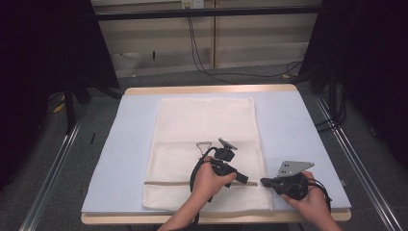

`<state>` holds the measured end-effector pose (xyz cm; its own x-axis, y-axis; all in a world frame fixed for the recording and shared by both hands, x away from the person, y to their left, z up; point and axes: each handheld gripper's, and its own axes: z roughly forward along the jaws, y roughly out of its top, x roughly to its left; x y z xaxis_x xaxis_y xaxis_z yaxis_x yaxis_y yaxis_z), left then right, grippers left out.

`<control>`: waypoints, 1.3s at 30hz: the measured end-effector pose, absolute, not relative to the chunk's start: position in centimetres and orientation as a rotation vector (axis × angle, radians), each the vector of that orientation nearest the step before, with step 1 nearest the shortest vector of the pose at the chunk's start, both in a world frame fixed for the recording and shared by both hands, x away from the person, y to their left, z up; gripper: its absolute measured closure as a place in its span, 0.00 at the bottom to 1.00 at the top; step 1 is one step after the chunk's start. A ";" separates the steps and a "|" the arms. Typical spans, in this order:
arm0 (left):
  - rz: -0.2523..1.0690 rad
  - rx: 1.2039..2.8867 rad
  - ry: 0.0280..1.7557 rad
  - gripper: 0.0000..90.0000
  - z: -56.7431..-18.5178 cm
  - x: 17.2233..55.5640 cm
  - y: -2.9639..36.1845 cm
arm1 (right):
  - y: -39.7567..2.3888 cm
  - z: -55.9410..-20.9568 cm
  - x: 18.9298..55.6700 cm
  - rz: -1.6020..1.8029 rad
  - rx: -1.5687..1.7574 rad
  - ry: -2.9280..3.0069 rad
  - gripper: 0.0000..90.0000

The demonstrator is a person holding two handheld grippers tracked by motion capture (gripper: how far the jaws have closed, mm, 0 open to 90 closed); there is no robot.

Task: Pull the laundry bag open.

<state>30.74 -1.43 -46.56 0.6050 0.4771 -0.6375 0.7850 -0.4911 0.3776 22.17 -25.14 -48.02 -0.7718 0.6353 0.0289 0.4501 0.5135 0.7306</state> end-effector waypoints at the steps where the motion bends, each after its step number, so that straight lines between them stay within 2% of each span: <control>1: -0.600 2.195 0.996 0.98 -46.4 30.8 -1.3 | -25.1 -48.0 22.1 1.104 0.919 2.516 1.00; 9: -0.578 2.212 0.959 0.98 -46.3 30.9 -0.6 | -25.1 -48.0 22.2 1.108 0.920 2.515 1.00; 10: -0.574 2.185 0.994 0.98 -46.2 30.8 -0.6 | -25.1 -48.0 22.2 1.108 0.922 2.514 1.00; 11: -0.565 2.220 0.953 0.98 -46.2 31.0 -0.3 | -25.1 -48.0 22.2 1.108 0.921 2.515 1.00; 13: -0.573 2.207 0.960 0.98 -46.0 31.0 0.1 | -25.1 -48.0 22.2 1.108 0.921 2.515 1.00; 14: -0.574 2.170 1.024 0.97 -45.9 30.8 0.0 | -25.1 -48.0 22.2 1.105 0.921 2.516 1.00; 15: -0.567 2.209 0.972 0.98 -46.0 31.1 0.4 | -25.1 -48.0 22.2 1.104 0.920 2.516 1.00; 39: -0.584 2.154 1.011 0.97 -46.1 31.1 2.1 | -25.0 -48.0 22.2 1.097 0.917 2.517 1.00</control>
<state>31.11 2.05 -46.08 0.5979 0.4905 -0.6339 0.7943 -0.4689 0.3863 22.16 -25.04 -47.97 -0.7720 0.6352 0.0237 0.4499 0.5197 0.7263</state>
